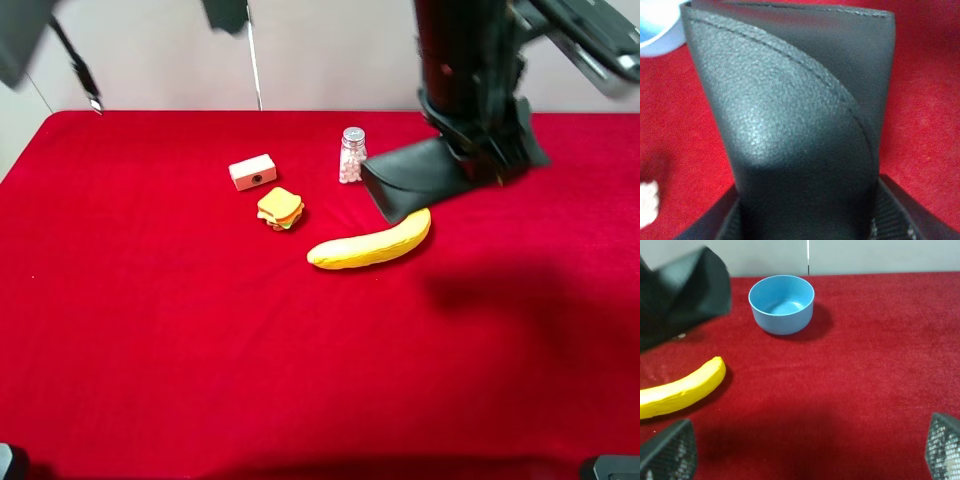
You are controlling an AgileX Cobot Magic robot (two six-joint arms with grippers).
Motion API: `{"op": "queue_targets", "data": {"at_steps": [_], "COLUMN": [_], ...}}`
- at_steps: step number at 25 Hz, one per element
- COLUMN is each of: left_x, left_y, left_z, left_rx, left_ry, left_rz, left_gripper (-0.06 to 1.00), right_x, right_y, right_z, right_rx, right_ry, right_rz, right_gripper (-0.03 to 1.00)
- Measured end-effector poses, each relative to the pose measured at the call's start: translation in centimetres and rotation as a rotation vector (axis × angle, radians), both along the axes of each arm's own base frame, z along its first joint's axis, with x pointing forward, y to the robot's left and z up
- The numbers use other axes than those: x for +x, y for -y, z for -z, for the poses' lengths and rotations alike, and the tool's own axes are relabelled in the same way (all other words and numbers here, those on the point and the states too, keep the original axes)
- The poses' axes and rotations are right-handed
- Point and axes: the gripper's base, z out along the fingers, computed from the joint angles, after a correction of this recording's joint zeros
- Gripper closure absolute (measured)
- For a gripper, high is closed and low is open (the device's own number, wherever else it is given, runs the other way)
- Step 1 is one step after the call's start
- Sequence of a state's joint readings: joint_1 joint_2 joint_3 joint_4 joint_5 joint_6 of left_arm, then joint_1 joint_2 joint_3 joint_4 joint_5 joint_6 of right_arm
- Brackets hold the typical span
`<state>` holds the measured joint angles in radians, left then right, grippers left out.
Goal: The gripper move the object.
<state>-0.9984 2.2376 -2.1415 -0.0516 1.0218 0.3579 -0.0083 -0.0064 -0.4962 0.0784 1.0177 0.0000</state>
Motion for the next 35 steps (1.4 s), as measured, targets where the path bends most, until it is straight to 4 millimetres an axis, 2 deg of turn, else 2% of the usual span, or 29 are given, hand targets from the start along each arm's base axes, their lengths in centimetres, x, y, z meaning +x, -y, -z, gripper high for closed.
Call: {"op": "queue_targets", "data": {"at_steps": [6,15,27,35], "left_x": [-2.5,-4.7,-4.9,-4.7], "left_y": [2.4,4.7,6.1,6.6], "left_z": [2.1,5.2,10.6,13.1], "left_rx": [0.023,0.035,0.079,0.072], "left_ry": [-0.003,-0.02,-0.028,-0.022], "left_rz": [0.088,0.146,0.215,0.214], "left_gripper": [0.46,0.46,0.46,0.46], "right_x": [0.0,0.0,0.0,0.0], "right_y": [0.0,0.0,0.0,-0.1], "right_z": [0.0,0.0,0.0,0.0], "right_rx": [0.0,0.003,0.005,0.008], "right_ry": [0.0,0.0,0.0,0.0], "right_rz": [0.0,-0.002,-0.003,-0.006], "right_gripper": [0.27,0.27,0.27,0.27]}}
